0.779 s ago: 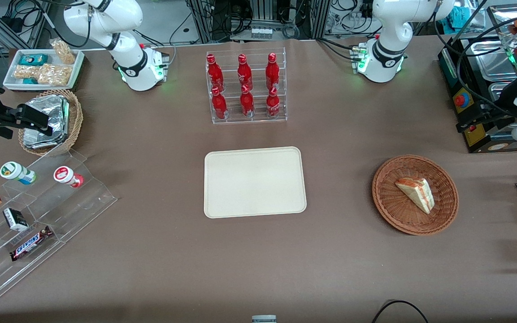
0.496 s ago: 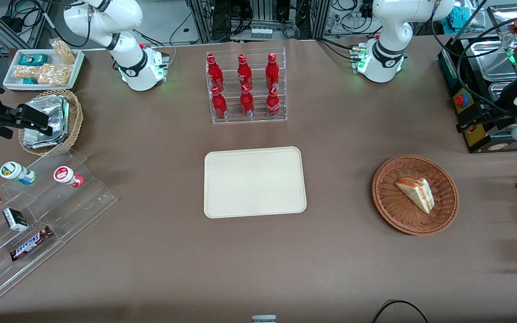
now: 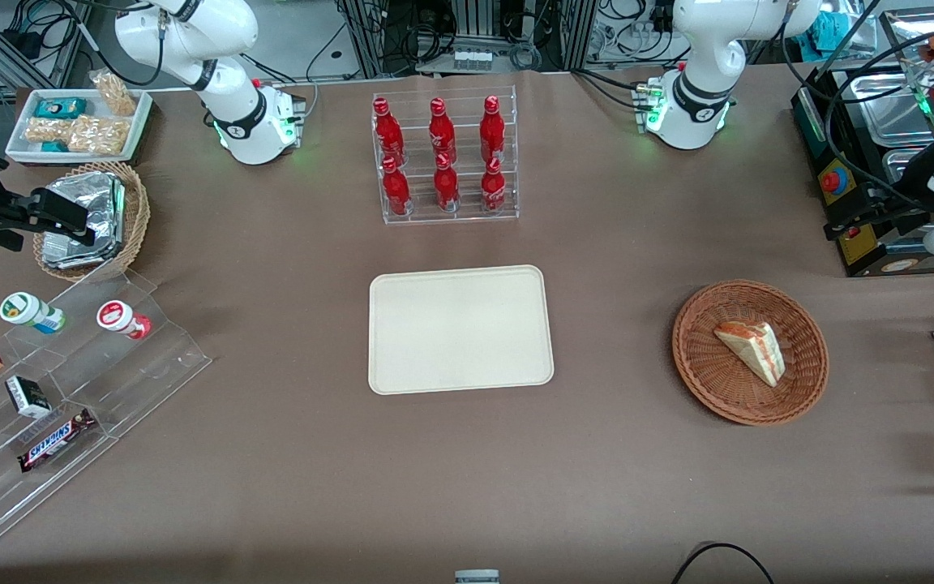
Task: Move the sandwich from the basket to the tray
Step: 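Lower the open left gripper onto the wrapped sandwich in the wicker basket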
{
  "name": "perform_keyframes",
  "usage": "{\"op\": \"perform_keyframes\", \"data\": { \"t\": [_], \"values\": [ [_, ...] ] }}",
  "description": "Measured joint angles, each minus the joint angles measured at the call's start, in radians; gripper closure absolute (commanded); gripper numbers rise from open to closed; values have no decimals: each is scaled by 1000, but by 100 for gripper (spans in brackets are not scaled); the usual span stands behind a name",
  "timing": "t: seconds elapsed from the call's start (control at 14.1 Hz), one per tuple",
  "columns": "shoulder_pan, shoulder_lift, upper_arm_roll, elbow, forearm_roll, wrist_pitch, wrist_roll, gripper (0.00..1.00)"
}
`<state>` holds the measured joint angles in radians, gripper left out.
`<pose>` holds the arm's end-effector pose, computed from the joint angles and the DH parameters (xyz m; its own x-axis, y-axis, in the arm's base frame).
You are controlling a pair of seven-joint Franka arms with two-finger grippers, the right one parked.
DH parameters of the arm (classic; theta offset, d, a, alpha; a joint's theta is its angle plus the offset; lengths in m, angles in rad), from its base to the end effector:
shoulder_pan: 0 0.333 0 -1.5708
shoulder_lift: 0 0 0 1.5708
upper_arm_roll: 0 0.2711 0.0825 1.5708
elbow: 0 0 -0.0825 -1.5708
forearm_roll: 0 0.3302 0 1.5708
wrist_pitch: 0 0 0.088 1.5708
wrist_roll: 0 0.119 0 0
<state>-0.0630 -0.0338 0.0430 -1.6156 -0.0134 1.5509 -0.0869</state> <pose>0.4885 -0.0111 0.5639 0.9973 0.0665 -0.0321 0.0669 -0.9977 0.0121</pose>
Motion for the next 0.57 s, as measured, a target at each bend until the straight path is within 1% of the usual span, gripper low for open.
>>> {"op": "perform_keyframes", "data": {
  "t": [0.35, 0.57],
  "values": [
    [0, 1, 0, -2, 0, 0, 0, 0],
    [0, 6, 0, -48, 0, 5, 0, 0]
  ]
}}
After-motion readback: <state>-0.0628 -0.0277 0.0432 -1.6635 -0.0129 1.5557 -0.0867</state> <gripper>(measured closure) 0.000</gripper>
